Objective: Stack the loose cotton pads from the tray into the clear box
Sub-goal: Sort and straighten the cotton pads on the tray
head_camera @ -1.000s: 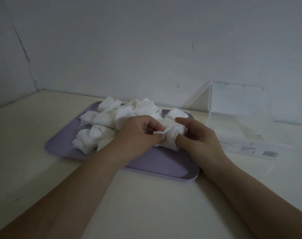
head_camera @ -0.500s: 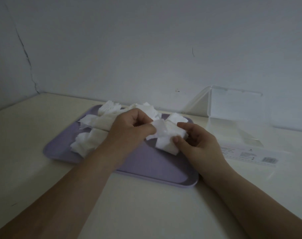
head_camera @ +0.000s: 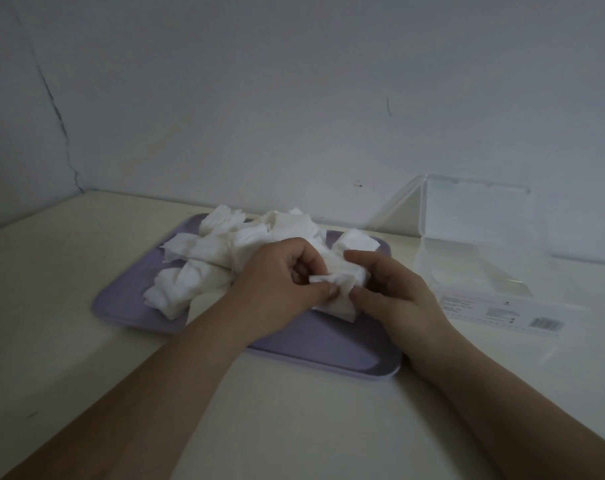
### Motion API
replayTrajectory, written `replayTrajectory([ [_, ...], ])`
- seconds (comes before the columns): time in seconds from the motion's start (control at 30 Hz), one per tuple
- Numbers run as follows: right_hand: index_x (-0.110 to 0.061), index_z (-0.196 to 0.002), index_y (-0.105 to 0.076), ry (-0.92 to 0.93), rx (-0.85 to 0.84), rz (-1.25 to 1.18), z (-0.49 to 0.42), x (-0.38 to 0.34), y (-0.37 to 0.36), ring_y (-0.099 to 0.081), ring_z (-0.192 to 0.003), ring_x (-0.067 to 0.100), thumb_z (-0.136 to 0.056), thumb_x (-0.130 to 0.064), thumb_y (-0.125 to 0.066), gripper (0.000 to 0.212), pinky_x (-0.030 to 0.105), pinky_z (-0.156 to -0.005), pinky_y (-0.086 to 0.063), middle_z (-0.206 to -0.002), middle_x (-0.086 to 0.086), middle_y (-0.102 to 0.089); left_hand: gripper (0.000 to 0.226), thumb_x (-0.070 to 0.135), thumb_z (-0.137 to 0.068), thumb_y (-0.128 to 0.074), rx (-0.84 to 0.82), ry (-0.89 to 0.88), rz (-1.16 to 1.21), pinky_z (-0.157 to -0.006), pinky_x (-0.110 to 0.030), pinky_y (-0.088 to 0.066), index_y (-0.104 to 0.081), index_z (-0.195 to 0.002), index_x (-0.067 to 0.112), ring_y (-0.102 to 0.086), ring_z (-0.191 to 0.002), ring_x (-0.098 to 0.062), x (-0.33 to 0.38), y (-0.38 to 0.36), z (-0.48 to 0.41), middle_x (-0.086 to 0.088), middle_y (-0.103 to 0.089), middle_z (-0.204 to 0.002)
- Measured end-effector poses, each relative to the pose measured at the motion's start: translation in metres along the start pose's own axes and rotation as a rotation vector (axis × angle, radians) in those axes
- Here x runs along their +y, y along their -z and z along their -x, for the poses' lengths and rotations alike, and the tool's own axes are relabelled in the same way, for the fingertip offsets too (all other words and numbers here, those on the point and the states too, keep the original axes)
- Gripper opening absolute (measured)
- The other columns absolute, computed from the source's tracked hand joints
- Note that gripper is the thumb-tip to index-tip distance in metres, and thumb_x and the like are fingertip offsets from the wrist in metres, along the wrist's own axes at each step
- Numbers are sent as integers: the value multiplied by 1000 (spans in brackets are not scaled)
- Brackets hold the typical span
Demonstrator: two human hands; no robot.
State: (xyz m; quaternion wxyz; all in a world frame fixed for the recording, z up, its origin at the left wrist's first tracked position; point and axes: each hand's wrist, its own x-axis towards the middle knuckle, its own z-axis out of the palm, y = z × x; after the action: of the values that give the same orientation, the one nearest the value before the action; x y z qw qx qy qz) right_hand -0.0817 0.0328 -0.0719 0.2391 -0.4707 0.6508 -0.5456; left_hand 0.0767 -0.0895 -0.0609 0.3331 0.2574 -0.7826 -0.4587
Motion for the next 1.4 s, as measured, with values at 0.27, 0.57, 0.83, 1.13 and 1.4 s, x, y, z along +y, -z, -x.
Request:
replayTrajectory([
  [0.27, -34, -127, -63, 87, 19, 151, 2, -2, -3, -68, -108, 0, -84, 2, -75, 58, 19, -93, -53, -117, -14, -72, 55, 22, -69, -94, -32, 5, -107, -55, -17, -42, -60, -112, 24, -48, -54, -4, -2, 2, -2, 8, -56, -61],
  [0.57, -39, -132, -62, -19, -107, -5, 5, -9, -1, -62, -113, -7, -81, -23, -76, 55, 17, -96, -49, -128, -14, -68, 42, 29, -69, -93, -190, 40, -116, -60, -31, -45, -68, -103, 28, -52, -61, -9, -3, 0, -1, -4, -65, -71],
  [0.83, -48, -145, -43, -27, -30, 312, -6, 8, -9, -44, -140, 26, -103, -52, -33, 44, 47, -120, -31, -148, -12, -54, 46, 32, -67, -94, -268, 76, -146, -62, -29, -48, -65, -102, 26, -56, -62, -9, 3, -5, 2, 6, -65, -71],
  [1.13, -47, -132, -53, -15, -74, 260, 2, -20, -8, -52, -131, 17, -88, -70, -44, 51, 42, -117, -36, -131, -14, -62, 39, 49, -56, -78, -31, 52, -75, -67, -30, -53, -71, -89, 31, -64, -74, -9, 5, 0, 4, 7, -69, -89],
  [1.4, -16, -124, -67, 16, -203, 16, -7, -70, 49, -73, -107, 17, -83, -16, -84, 45, 46, -103, -55, -113, 2, -77, 16, 36, -80, -83, -76, 74, 305, -50, -28, -32, -76, -92, 29, -51, -70, -25, 37, -15, 0, -10, -67, -75],
])
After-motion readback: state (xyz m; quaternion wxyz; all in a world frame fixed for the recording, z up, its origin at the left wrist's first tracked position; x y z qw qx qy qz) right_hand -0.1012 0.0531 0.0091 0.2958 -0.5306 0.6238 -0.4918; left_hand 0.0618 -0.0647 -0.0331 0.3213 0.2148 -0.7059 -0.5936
